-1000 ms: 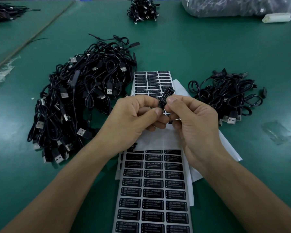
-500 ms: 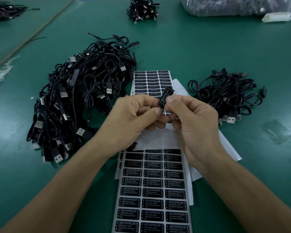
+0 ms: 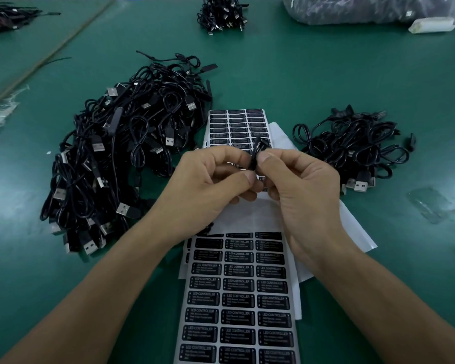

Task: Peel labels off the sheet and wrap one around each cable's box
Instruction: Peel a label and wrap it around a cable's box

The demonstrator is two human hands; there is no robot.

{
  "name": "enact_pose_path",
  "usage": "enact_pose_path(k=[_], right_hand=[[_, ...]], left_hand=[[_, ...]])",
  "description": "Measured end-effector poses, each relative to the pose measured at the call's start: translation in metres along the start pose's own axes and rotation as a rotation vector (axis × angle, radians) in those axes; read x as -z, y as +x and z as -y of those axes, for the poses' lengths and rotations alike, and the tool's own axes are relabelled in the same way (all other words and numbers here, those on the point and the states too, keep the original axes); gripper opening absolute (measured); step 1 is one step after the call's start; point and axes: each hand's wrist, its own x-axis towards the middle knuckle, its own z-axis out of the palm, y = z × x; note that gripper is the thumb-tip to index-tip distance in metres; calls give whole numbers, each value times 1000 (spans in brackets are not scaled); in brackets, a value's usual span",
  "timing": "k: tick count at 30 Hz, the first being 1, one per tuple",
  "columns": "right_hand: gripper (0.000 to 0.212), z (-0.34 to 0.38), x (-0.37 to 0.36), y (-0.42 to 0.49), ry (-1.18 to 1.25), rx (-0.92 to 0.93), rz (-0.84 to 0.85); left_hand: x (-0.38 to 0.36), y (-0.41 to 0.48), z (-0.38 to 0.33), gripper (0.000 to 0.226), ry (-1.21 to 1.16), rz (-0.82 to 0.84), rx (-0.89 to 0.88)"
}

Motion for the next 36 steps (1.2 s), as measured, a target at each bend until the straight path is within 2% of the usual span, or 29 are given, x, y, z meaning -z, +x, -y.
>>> enact_pose_path(k=[18, 36], right_hand=[[11, 2, -1, -4, -85, 150, 75], [16, 10, -1, -3, -50, 93, 77]], left_hand=[[0, 1, 1, 16, -28, -54, -10], [1, 3, 3, 13, -46, -49, -2]])
